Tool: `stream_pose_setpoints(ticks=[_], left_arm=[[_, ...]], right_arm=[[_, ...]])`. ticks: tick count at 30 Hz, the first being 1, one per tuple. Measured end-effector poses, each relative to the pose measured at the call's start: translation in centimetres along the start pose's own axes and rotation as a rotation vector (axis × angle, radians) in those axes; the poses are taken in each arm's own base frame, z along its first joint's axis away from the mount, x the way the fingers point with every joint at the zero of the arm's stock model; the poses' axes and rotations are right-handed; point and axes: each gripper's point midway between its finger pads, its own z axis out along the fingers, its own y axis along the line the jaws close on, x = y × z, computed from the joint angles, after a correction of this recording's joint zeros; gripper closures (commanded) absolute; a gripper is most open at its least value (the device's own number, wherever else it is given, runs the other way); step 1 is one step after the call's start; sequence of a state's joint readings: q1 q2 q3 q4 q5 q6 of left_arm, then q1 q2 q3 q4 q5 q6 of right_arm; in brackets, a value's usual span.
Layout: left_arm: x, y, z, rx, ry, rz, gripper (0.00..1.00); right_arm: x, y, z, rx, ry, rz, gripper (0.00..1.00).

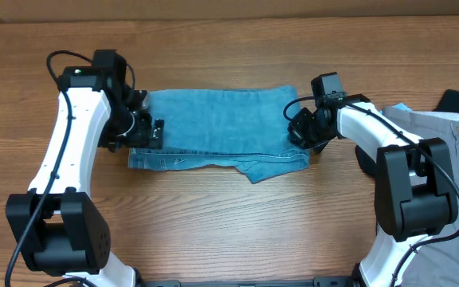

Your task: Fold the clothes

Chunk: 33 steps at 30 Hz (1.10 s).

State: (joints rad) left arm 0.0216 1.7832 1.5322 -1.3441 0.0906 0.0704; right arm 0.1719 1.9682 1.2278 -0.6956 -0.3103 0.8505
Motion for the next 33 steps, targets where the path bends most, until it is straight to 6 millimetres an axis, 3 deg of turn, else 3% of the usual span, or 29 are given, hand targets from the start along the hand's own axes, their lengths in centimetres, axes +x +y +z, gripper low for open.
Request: stream_pose_setpoints(ticks=[3, 10, 13, 19, 20, 22, 27, 30, 33], left_arm=[[0.1, 1.9, -0.9, -0.02, 0.006, -0.052, 0.0], [-1.6, 7.6, -4.8, -0.035, -0.128, -0.228, 0.0], [-1.3, 9.4, -5.3, -0.037, -0.142, -0.286, 0.0], [-1.6, 8.1, -5.2, 0.005, -0.144, -0.266, 0.0], [-1.7, 7.8, -5.2, 0.014, -0.145, -0.26, 0.0], [-1.8, 7.3, -5.2, 0.027, -0.145, -0.249, 0.0], [-2.1, 5.9, -5.1, 0.052, -0.144, -0.219, 0.0], [-2.2, 5.0, -5.1, 0.06, -0.138, -0.2, 0.0], [-1.7, 4.3, -4.5, 0.077, -0.11, -0.192, 0.0]], right_arm=[[0.4, 0.1, 0.0, -0.008, 0.018, 0.007, 0.89], [0.7, -0.4, 0.3, 0.007, 0.037, 0.023, 0.89], [0.6, -0.4, 0.3, 0.009, 0.034, 0.024, 0.89], [0.4, 0.1, 0.3, -0.016, 0.031, -0.028, 0.88], [0.5, 0.4, 0.3, -0.031, 0.036, -0.066, 0.82], [0.8, 1.3, 0.3, -0.081, 0.059, -0.151, 0.82], [2.2, 6.4, -1.7, -0.285, 0.097, -0.397, 0.93], [3.4, 9.8, -4.0, -0.392, 0.068, -0.5, 0.94], [4.9, 11.7, -5.3, -0.434, 0.061, -0.552, 0.96]])
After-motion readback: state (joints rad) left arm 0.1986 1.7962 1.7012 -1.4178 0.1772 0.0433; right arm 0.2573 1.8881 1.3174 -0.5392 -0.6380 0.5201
